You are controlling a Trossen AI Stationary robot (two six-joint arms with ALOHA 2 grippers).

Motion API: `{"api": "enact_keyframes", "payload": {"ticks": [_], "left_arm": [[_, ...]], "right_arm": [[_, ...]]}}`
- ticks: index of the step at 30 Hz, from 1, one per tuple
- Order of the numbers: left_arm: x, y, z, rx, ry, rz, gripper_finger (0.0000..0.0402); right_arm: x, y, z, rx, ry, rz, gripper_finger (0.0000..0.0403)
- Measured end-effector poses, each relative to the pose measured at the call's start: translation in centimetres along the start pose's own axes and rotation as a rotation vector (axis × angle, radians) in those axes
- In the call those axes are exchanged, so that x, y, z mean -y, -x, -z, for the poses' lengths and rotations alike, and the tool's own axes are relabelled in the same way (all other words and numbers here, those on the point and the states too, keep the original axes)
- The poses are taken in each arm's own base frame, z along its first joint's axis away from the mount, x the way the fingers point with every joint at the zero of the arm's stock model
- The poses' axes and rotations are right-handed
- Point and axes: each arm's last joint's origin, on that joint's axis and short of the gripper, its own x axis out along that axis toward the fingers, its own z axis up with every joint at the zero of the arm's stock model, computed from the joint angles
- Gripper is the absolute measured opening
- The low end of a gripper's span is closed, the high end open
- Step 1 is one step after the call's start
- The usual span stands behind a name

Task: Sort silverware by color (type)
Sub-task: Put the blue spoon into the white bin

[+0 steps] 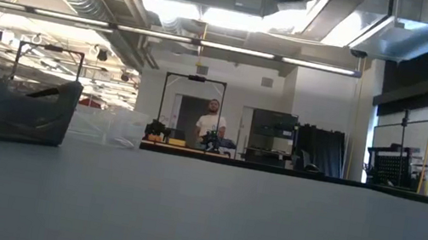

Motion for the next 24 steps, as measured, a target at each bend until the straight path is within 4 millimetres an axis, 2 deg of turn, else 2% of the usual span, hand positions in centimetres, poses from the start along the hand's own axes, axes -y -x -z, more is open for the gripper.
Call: {"api": "enact_keyframes", "payload": {"ticks": [7, 12, 15, 20, 24], "left_arm": [[0.2, -0.2, -0.3, -0.016, 0.064, -0.011, 0.0123], [0.9, -0.8, -1.2, 0.018, 0.116, 0.028, 0.0133], [2.0, -0.9, -1.7, 0.106, 0.103, 0.137, 0.0134], [3.9, -1.0, -2.6, 0.261, 0.038, 0.282, 0.0134], [5.2, -0.9, -3.5, 0.342, -0.016, 0.350, 0.0134]], "right_arm": [[0.3, -0.7, 0.7, -0.013, -0.001, 0.057, 0.0143], [0.5, 0.1, 0.4, -0.046, -0.082, 0.065, 0.0143], [0.5, 1.2, 0.1, -0.146, -0.230, 0.098, 0.0143], [0.5, 3.7, 0.6, -0.461, -0.606, 0.140, 0.0143], [-0.4, 5.2, 1.5, -0.646, -0.807, 0.240, 0.0143]]}}
